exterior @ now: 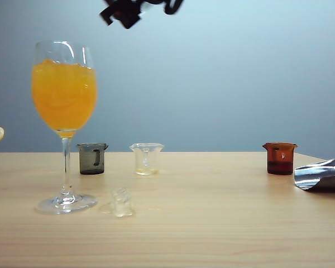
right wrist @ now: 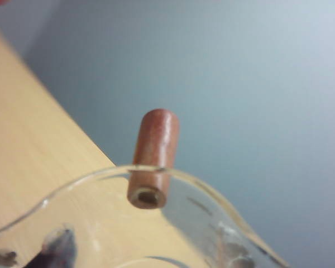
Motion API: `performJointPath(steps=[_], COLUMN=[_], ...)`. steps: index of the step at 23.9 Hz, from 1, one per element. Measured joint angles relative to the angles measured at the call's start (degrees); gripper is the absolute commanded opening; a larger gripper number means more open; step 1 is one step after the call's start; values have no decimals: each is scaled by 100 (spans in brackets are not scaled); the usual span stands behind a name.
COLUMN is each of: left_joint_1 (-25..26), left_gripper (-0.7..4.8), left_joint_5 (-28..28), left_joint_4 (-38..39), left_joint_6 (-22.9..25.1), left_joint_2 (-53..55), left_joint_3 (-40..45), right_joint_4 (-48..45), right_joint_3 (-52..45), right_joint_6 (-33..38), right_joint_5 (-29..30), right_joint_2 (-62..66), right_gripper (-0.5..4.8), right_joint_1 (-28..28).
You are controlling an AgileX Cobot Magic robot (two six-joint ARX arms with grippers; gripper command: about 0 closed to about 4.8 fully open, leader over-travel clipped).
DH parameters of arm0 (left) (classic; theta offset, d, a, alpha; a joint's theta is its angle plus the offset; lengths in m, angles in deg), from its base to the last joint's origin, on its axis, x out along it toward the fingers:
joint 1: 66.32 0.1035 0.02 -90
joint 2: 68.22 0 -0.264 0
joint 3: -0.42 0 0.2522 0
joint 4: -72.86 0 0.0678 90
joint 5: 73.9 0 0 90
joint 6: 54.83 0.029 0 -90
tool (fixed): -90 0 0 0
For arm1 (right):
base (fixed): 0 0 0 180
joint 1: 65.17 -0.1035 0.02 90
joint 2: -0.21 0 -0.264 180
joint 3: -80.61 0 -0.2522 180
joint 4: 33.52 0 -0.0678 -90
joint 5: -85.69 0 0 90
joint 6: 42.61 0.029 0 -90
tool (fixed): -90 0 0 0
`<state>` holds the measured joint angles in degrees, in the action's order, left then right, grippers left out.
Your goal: Pick up the third measuring cup from the left, pour the pineapple juice inside into the goblet, and finally put the measuring cup back in its original place.
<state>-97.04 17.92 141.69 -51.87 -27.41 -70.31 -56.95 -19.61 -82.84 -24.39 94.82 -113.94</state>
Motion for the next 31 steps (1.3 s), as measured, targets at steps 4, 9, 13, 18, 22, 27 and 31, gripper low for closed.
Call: performJointPath(steps=[4, 9, 13, 18, 22, 27, 31], left_joint_1=[-4, -127, -426, -855, -920, -911, -905], left_gripper=[-5, -5, -5, -5, -5, -5, -5], left_joint_5=[-356, -529, -544, -544, -549, -380, -295], left_joint_4=[-498, -796, -1043, -1408, -1561, -1694, -1766], left_joint_6=[0, -17, -20, -20, -24, -24, -24], left_joint_2=[0, 0, 162, 863, 1381, 1552, 1550], left_joint_3=[0, -4, -114, -450, -640, -658, -658], right_joint_4=[-181, -181, -234, -514, -1244, -1563, -1528], right_joint_3=[-568, -1169, -1438, -1443, -1440, -1051, -553], right_joint_6=[1974, 3362, 4068, 4280, 4323, 4343, 4343], right_joint_5=[-533, -549, -535, -219, -70, -50, -15], right_joint_2=[-11, 20, 181, 785, 1541, 2302, 2868], right_gripper=[94, 94, 94, 94, 94, 94, 94], right_joint_1=[483, 1005, 1419, 1714, 1829, 1930, 2024])
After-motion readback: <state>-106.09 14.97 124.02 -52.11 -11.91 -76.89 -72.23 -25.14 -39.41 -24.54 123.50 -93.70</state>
